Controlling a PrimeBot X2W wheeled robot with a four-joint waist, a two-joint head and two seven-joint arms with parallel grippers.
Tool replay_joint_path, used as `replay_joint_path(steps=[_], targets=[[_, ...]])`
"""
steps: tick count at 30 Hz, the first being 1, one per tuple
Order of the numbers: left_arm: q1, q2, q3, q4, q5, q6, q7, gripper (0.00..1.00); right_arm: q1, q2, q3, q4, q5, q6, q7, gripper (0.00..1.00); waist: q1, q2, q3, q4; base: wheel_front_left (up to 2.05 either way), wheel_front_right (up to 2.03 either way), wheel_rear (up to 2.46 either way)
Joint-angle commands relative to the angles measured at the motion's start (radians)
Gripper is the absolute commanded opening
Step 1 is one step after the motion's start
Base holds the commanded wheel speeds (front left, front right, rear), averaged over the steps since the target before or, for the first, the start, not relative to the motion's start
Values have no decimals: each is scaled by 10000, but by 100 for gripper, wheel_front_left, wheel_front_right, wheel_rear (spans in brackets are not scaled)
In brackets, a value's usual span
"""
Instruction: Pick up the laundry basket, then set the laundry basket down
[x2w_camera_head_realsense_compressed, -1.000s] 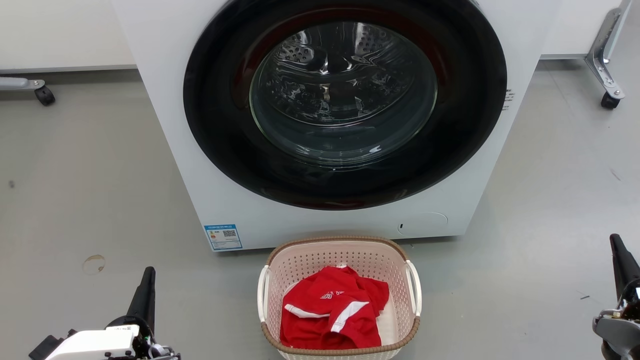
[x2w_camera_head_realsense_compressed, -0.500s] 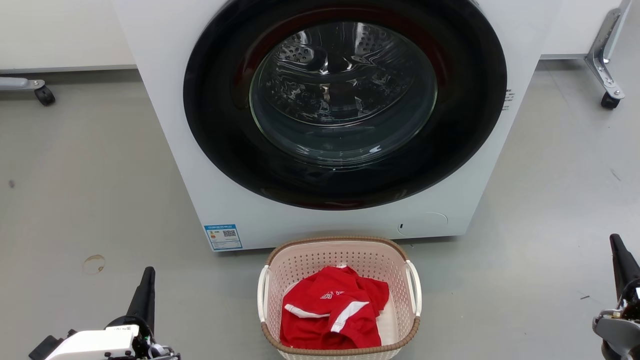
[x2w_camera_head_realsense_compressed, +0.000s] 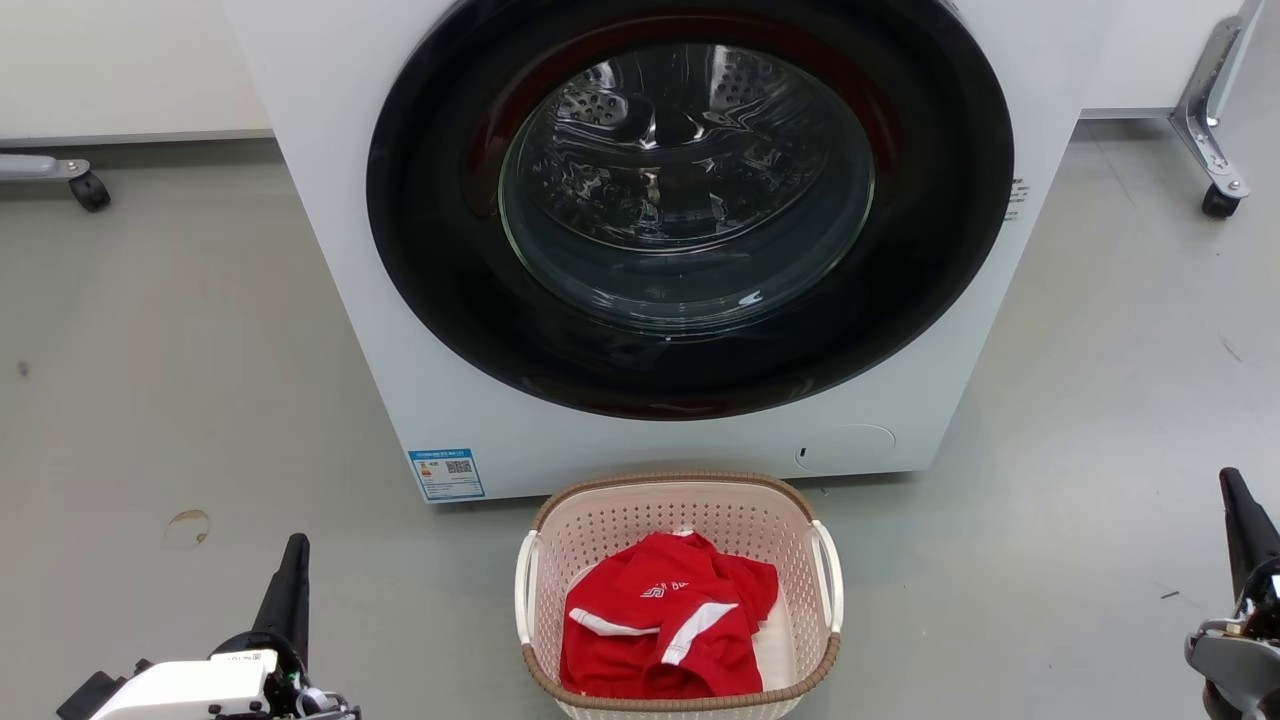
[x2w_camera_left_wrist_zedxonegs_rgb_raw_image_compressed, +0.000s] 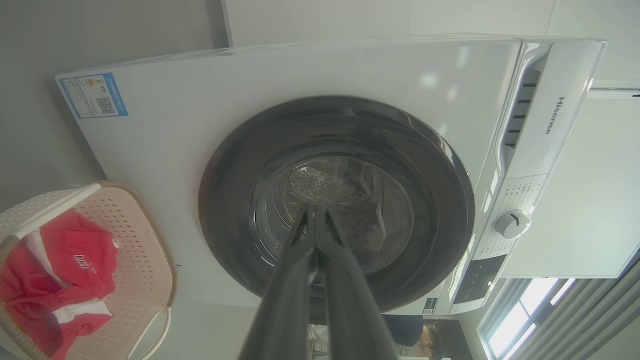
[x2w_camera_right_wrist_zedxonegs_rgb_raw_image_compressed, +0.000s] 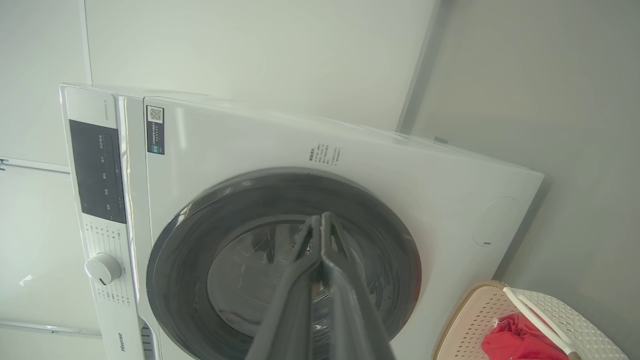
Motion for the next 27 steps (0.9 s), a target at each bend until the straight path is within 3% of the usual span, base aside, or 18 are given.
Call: replay_joint_path(steps=[1,27], targets=[[-544,76,329,-231,-71,-104,-20,0,-487,-249,159,-270,51,48,85,0,0,0,0,0,0,0,0],[-546,67,343,-231,-59,-104,-8,0,-487,-248,163,-270,54,48,83,0,0,0,0,0,0,0,0]])
